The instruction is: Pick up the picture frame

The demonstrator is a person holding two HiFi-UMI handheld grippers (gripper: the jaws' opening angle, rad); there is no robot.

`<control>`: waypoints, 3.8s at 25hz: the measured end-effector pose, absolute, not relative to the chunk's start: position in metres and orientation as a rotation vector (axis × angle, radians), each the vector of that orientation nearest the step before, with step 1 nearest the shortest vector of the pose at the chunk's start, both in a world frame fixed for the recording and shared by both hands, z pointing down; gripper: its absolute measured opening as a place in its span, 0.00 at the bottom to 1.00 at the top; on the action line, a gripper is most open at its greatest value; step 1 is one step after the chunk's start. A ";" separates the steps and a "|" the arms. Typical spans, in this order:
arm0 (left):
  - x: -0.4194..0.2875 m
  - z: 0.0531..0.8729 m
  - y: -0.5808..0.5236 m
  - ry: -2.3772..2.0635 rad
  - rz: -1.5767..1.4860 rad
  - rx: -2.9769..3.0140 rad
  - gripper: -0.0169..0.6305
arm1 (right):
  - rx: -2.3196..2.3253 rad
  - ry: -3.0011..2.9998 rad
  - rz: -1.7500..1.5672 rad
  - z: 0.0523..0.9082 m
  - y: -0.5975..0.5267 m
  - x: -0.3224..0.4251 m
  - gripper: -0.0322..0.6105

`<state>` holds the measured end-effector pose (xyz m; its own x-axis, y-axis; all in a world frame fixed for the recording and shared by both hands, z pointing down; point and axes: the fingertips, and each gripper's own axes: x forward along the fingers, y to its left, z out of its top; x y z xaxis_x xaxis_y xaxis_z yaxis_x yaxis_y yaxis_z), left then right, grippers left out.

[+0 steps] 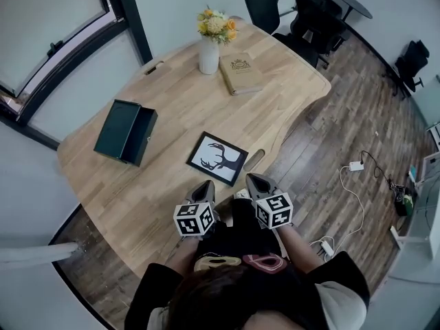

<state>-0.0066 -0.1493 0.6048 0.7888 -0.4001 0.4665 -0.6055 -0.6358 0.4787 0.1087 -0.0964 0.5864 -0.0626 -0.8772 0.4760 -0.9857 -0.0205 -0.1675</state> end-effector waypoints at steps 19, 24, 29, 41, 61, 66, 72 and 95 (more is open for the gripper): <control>-0.001 0.630 -0.206 -1.106 0.427 2.038 0.32 | 1.653 -2.111 0.628 0.603 -0.206 0.169 0.28; -0.001 0.644 -0.211 -1.191 0.429 1.913 0.37 | 1.491 -2.136 0.596 0.617 -0.234 0.170 0.29; -0.004 0.661 -0.209 -1.259 0.461 1.778 0.40 | 1.314 -2.165 0.606 0.634 -0.247 0.159 0.30; 0.004 0.695 -0.195 -1.291 0.468 1.577 0.42 | 1.077 -2.114 0.675 0.686 -0.247 0.148 0.31; 0.005 0.711 -0.189 -1.460 0.604 1.458 0.42 | 1.081 -2.077 0.740 0.703 -0.242 0.148 0.36; 0.006 0.713 -0.190 -1.486 0.653 1.459 0.42 | 1.097 -2.074 0.740 0.702 -0.235 0.138 0.22; 0.004 0.712 -0.188 -1.471 0.655 1.455 0.40 | 1.050 -2.091 0.760 0.702 -0.220 0.120 0.21; -0.023 0.711 -0.180 -1.483 0.389 1.342 0.17 | 1.103 -2.042 0.836 0.703 -0.207 0.118 0.16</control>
<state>-0.0231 -0.1798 0.7113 0.1794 -0.5246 0.8323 -0.8656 0.3179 0.3870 0.1176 -0.2074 0.7027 -0.4245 -0.4476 0.7870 -0.8710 0.4392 -0.2199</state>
